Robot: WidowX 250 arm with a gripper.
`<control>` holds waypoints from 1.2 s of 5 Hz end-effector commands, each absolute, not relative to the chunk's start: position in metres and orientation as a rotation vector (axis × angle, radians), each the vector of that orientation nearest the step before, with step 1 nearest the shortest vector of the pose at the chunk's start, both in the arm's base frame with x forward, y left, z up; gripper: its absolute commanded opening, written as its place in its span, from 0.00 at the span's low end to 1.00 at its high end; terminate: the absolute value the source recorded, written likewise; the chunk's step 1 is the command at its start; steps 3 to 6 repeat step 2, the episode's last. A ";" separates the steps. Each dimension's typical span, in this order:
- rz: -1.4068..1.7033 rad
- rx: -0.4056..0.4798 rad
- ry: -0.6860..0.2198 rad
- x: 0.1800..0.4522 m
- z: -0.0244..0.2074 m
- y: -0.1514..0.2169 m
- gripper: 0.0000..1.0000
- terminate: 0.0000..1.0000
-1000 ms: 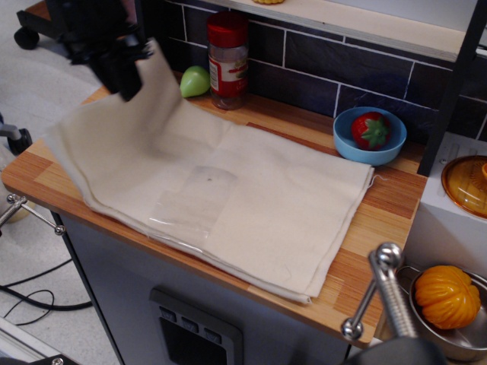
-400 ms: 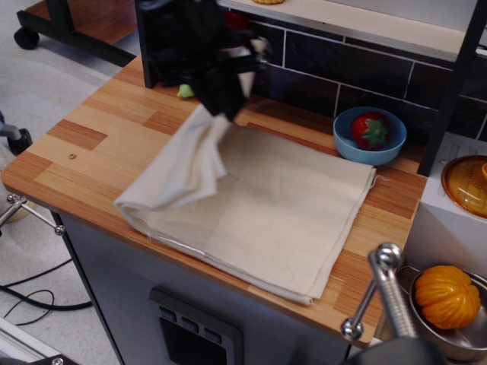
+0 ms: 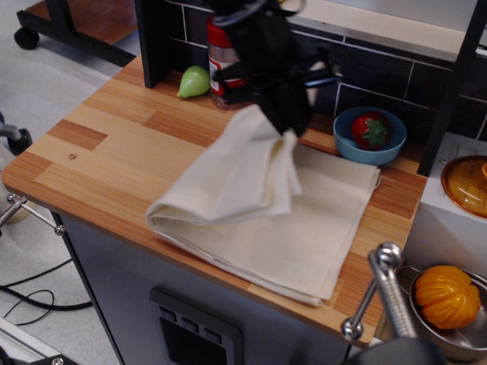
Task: Fold cloth in half
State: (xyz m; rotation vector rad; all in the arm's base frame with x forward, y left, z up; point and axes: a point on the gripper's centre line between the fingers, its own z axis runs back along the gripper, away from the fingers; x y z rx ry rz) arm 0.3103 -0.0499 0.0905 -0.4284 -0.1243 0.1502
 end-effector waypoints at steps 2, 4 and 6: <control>0.104 -0.414 -0.122 0.319 0.105 -0.061 1.00 1.00; 0.104 -0.414 -0.122 0.319 0.105 -0.061 1.00 1.00; 0.104 -0.414 -0.122 0.319 0.105 -0.061 1.00 1.00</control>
